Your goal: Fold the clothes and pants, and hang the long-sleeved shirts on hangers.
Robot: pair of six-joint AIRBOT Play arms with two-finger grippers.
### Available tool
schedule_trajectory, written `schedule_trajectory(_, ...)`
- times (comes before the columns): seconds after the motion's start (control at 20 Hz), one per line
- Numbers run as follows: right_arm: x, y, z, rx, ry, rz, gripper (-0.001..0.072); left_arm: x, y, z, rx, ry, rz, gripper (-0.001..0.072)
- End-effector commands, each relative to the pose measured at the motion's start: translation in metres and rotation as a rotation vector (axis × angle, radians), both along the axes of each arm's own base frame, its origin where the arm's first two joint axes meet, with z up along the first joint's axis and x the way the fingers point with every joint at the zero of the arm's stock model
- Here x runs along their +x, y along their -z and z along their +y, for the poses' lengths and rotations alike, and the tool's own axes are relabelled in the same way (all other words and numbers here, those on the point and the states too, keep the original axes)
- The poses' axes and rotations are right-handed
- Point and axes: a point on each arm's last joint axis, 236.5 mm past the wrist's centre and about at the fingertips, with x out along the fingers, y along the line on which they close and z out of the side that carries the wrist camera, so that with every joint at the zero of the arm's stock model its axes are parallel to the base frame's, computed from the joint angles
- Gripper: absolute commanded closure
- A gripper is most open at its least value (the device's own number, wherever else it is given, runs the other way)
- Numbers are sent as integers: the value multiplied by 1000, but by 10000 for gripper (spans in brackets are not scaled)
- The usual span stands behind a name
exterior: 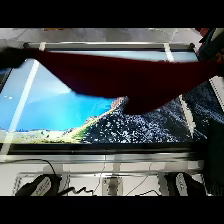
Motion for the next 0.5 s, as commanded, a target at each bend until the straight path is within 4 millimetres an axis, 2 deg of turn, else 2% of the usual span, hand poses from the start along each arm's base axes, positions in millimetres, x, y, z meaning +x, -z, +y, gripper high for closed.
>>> schedule_trajectory(0.0,-61,-86,34,-118,37,-259,695,-82,-97,-7,40,-136,-316,690)
schedule_trajectory(0.1,-87,-108,51,-166,36,-332,695,-122,-130,-7,94,-236,-457,690)
schedule_trajectory(0.25,-111,-128,67,-197,35,-397,697,-169,-157,16,277,-464,-610,691)
schedule_trajectory(0.35,-110,-134,64,-161,47,-407,698,-183,-160,31,372,-570,-631,692)
schedule_trajectory(0.45,-89,-127,48,-82,50,-350,699,-169,-146,44,358,-593,-561,692)
